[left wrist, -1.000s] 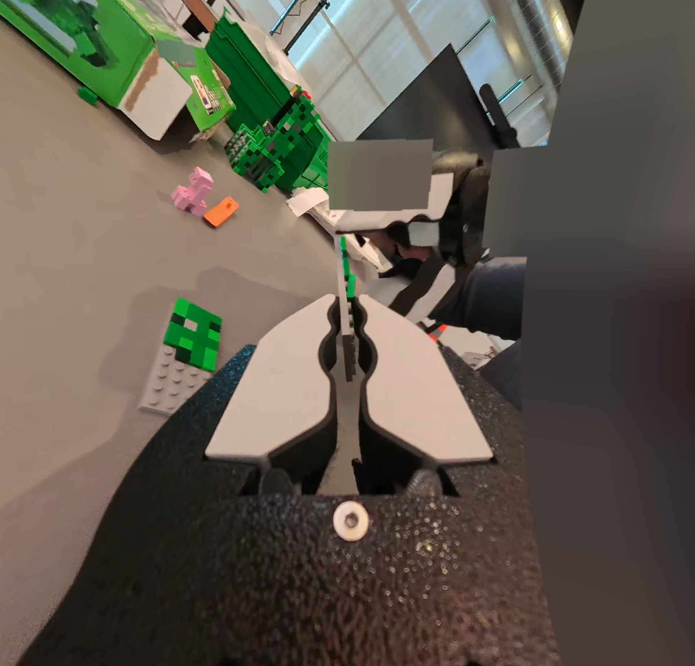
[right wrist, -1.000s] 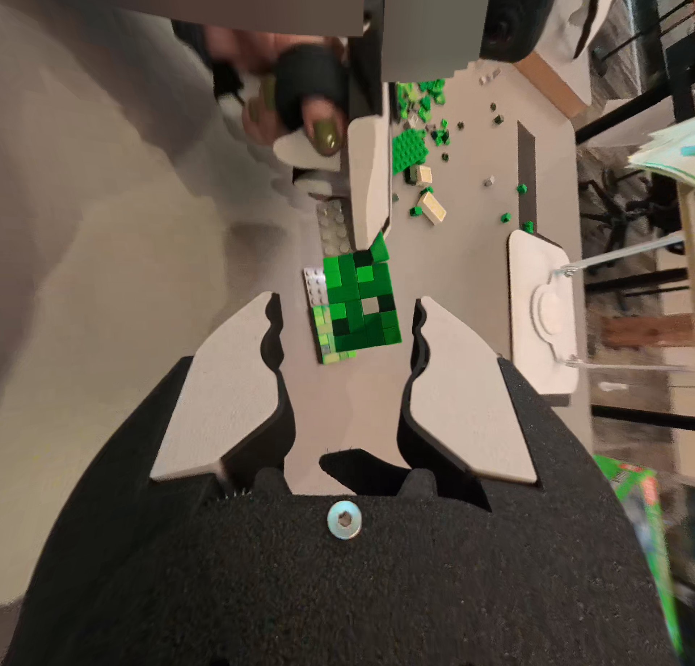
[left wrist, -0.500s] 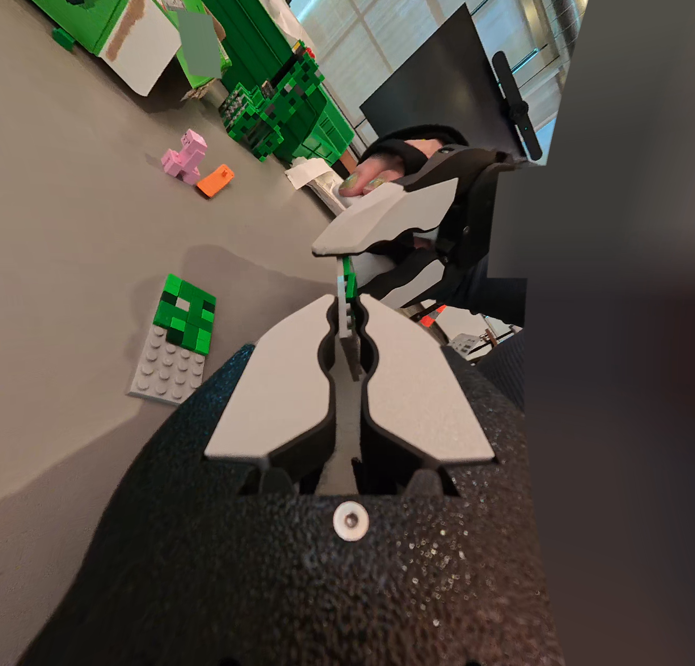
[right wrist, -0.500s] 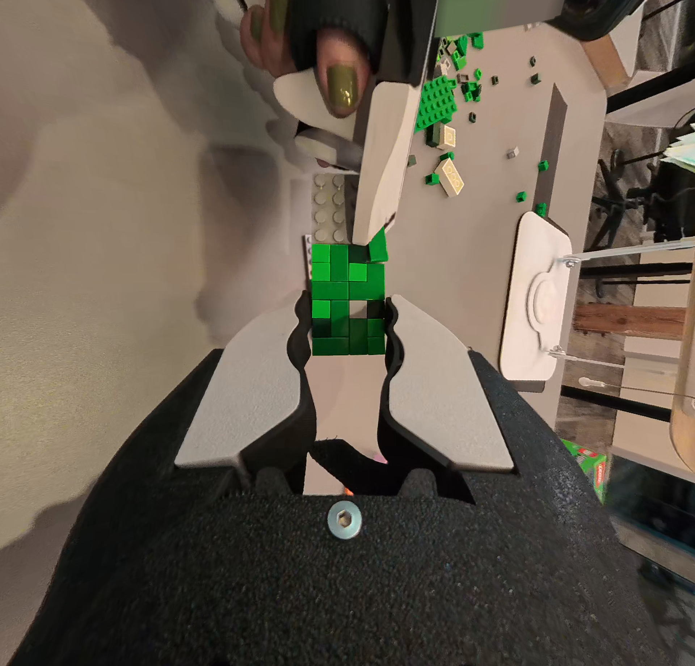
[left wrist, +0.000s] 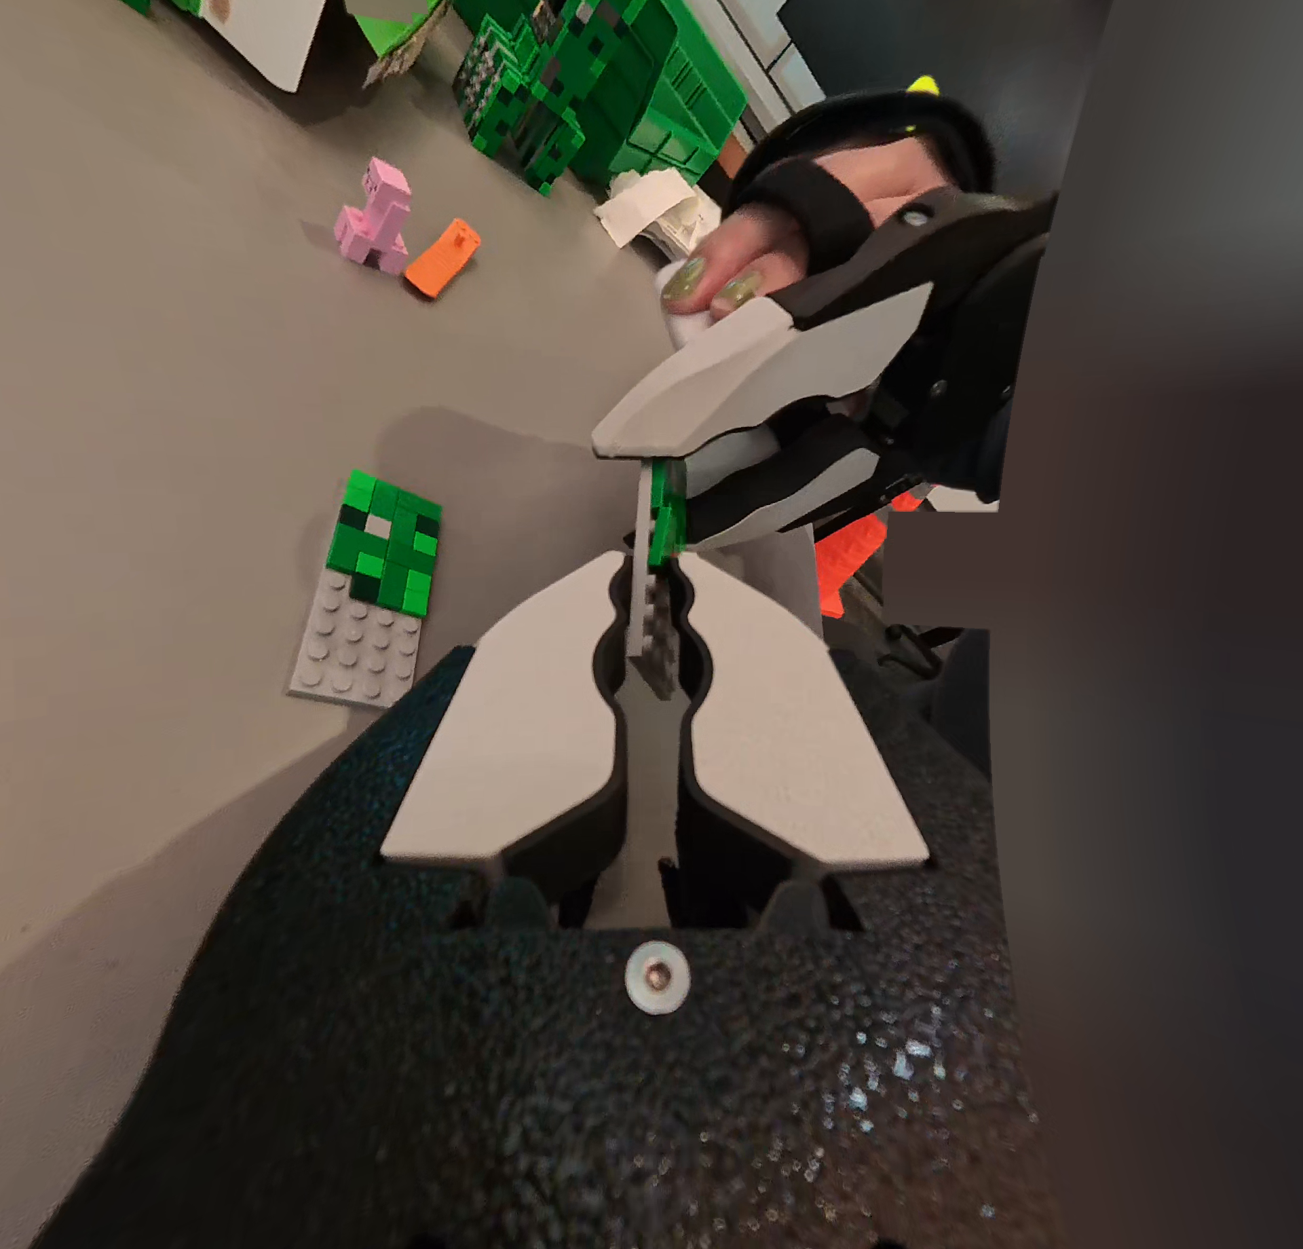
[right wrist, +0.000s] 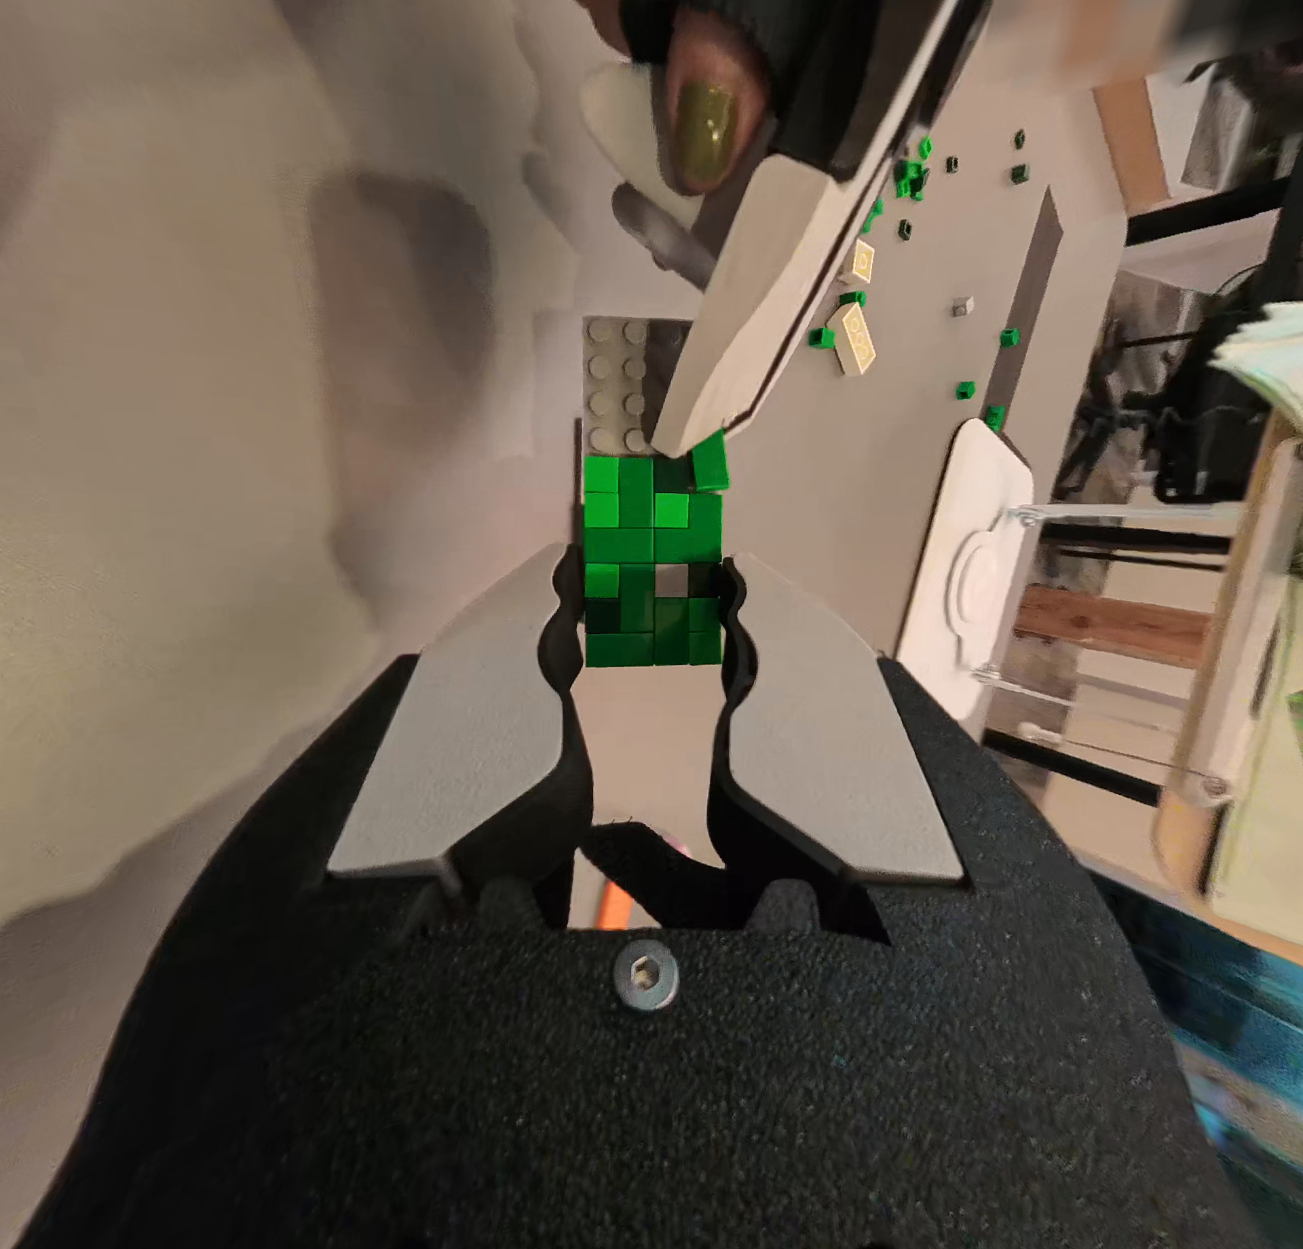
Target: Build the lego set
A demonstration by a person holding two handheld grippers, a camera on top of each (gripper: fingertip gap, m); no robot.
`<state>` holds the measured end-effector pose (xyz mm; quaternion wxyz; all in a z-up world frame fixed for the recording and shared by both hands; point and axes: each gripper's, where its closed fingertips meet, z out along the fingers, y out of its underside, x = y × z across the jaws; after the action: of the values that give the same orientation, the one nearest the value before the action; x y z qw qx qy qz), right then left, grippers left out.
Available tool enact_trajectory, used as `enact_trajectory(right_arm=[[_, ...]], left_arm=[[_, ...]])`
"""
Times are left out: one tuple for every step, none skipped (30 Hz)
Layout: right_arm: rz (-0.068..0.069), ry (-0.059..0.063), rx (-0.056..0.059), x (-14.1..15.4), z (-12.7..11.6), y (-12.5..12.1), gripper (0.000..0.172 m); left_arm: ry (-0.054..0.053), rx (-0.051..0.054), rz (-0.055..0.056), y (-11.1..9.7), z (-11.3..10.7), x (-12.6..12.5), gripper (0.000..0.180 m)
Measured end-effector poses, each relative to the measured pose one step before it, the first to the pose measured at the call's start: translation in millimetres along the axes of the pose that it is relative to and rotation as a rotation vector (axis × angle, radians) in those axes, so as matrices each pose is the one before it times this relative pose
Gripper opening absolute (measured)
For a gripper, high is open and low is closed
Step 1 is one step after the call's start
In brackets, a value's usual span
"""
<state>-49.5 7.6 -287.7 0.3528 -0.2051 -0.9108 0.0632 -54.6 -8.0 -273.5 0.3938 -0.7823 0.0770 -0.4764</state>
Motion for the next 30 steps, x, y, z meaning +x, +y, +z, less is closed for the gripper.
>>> enact_trajectory(right_arm=[[0.0337, -0.015, 0.0193, -0.15, -1.04, -1.35, 0.036], [0.0317, -0.0181, 0.0167, -0.72, -0.94, -1.05, 0.036], [0.0297, -0.0163, 0.015, -0.73, -0.97, -1.11, 0.036], [0.0255, -0.0185, 0.0144, -1.6, -1.08, -1.11, 0.036], [0.0251, -0.0183, 0.0159, -0.91, -0.54, -0.95, 0.036], [0.027, -0.0175, 0.0155, -0.81, -0.51, -1.09, 0.036], [0.0301, -0.02, 0.0153, 1.59, -0.5, -2.09, 0.036], [0.0308, -0.0215, 0.0178, -0.67, -0.63, -1.21, 0.036], [0.0313, -0.0188, 0.0182, -0.46, -0.98, -1.28, 0.036], [0.0276, -0.0225, 0.0164, -1.44, -0.84, -1.17, 0.036], [0.0253, -0.0205, 0.0151, -0.09, -0.39, -1.76, 0.036], [0.0217, -0.0164, 0.0137, -0.69, -0.67, -1.46, 0.036], [0.017, -0.0203, 0.0106, -1.54, -0.52, -1.35, 0.036], [0.0124, -0.0147, 0.0098, -1.04, -0.43, -1.42, 0.036], [0.0076, -0.0105, 0.0054, -0.99, -0.17, -1.13, 0.036], [0.0046, -0.009, 0.0018, -0.66, -0.31, -0.85, 0.036], [0.0009, -0.0049, 0.0005, -0.55, 0.13, -0.63, 0.036], [-0.0011, -0.0028, 0.0005, -0.54, 0.35, -0.72, 0.036], [-0.0013, -0.0036, -0.0003, -1.04, 0.13, -0.57, 0.036], [-0.0019, -0.0015, -0.0002, -0.81, -0.13, -0.61, 0.036], [-0.0031, 0.0001, -0.0002, -0.55, -0.05, -0.55, 0.036], [-0.0023, -0.0014, -0.002, -0.79, -0.09, -0.44, 0.036], [-0.0025, -0.001, -0.0014, -0.51, 0.23, -0.29, 0.036], [-0.0024, -0.001, -0.0012, -0.75, -0.04, -0.37, 0.036], [-0.002, -0.0021, -0.0017, -0.81, -0.26, -0.37, 0.036], [-0.0017, -0.0036, -0.003, -0.86, -0.04, -0.21, 0.036], [-0.0028, -0.0025, -0.003, -0.77, -0.06, -0.23, 0.036], [-0.0038, -0.0003, -0.0035, -0.34, 0.25, -0.09, 0.036], [-0.0041, -0.0026, -0.0045, -0.64, 0.25, 0.1, 0.036], [-0.0024, 0.0004, -0.0053, -0.24, 0.38, 0.17, 0.036]], left_arm=[[-0.0028, 0.0026, 0.0097, -1.04, -0.46, 0.8, 0.01], [0.0034, 0.0092, 0.0074, -2.23, -0.46, 1.87, 0.015], [0.0135, 0.011, 0.0068, -2.38, -0.82, 3.17, 0.022], [0.0034, 0.007, 0.0047, -1.97, -1.22, 1.73, 0.029], [-0.0025, 0.0006, 0.0139, -0.89, -1.44, 0.97, 0.035], [-0.0004, 0.0049, 0.0255, -1.77, -2.17, 2.68, 0.04], [0.001, 0.0084, 0.0399, -1.88, -1.85, 3.51, 0.044], [-0.0047, 0.0057, 0.0566, -1.83, -1.83, 3.96, 0.048], [-0.0175, 0.0067, 0.0729, -2.19, -2.26, 3.63, 0.05], [-0.0264, -0.0043, 0.0829, -0.83, -1.43, 2.57, 0.054], [-0.0377, -0.0175, 0.0868, 0.7, -1.17, 1.16, 0.056], [-0.0397, -0.0281, 0.0938, 1.51, -0.77, 1.26, 0.057], [-0.0364, -0.0355, 0.0949, 2.44, 0.27, 0.84, 0.057], [-0.0357, -0.032, 0.0865, 1.92, 0.56, 0.98, 0.057], [-0.0212, -0.0243, 0.0785, 0.96, 1.05, 2.11, 0.056], [-0.018, -0.0188, 0.0631, 0.22, 1.14, 1.79, 0.055], [-0.0114, -0.0196, 0.0448, 1.01, 2.11, 1.39, 0.054], [-0.0003, -0.0245, 0.0259, 1.61, 1.98, 1.85, 0.053], [-0.0027, -0.0282, 0.0083, 2.93, 2.11, 0.39, 0.053], [0.0016, -0.0208, 0.0017, 2.55, 2.4, 0.3, 0.053], [0.0062, -0.0084, -0.0026, 1.19, 1.61, 0.79, 0.053], [0.0096, 0.0043, -0.0022, -0.37, 0.8, 1.39, 0.05], [0.0072, 0.0103, -0.0006, -1.41, 0.54, 1.25, 0.048], [0.0092, 0.0046, 0.0032, -0.99, -0.26, 1.67, 0.046], [0.0042, -0.0024, 0.0066, -0.23, 0.01, 1.21, 0.043], [-0.002, -0.0074, 0.0083, 0.5, 0.1, 0.37, 0.041], [-0.0021, -0.013, 0.0081, 1.21, 0.23, 0.03, 0.04], [-0.0008, -0.0122, 0.0062, 1.02, -0.64, 0.35, 0.039], [0.0025, -0.0072, 0.004, 0.5, -0.23, 0.68, 0.038], [0.002, -0.0071, 0.0057, 0.6, 0.24, 0.31, 0.038]])
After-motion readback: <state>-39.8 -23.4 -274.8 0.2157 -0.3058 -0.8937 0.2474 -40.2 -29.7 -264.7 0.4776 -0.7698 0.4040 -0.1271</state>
